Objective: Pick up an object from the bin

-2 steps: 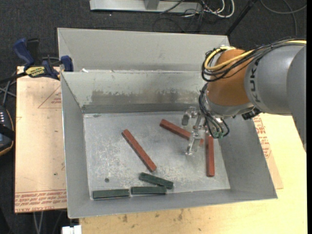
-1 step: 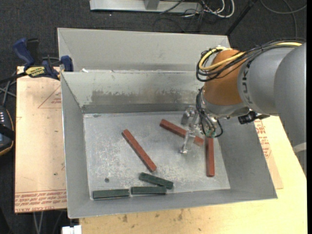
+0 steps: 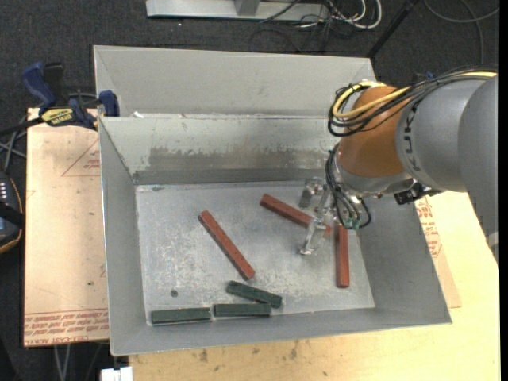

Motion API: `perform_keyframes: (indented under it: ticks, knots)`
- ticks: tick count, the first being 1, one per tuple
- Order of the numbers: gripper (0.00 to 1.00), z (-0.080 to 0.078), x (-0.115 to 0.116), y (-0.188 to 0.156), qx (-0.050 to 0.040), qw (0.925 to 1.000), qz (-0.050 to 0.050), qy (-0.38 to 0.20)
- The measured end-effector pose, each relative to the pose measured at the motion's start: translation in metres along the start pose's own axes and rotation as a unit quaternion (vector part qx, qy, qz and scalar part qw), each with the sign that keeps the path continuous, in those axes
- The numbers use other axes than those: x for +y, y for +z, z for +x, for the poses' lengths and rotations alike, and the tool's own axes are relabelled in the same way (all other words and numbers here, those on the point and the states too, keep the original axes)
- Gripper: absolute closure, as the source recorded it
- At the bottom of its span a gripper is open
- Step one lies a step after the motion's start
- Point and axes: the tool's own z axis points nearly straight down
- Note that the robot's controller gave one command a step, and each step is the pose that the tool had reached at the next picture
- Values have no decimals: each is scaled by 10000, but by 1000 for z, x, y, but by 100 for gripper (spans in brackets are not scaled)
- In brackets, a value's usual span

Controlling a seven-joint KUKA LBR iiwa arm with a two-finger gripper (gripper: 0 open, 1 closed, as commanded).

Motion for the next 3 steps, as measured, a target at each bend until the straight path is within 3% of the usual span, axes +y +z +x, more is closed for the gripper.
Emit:
perform_keyframes:
  ticks: [1, 2, 3]
  knots:
    - [0, -6, 11, 0, -12, 9999, -5, 160]
    - [100, -1, 0, -1, -13, 10000, -1, 1]
    - [100, -1, 0, -1, -13, 10000, -1, -1]
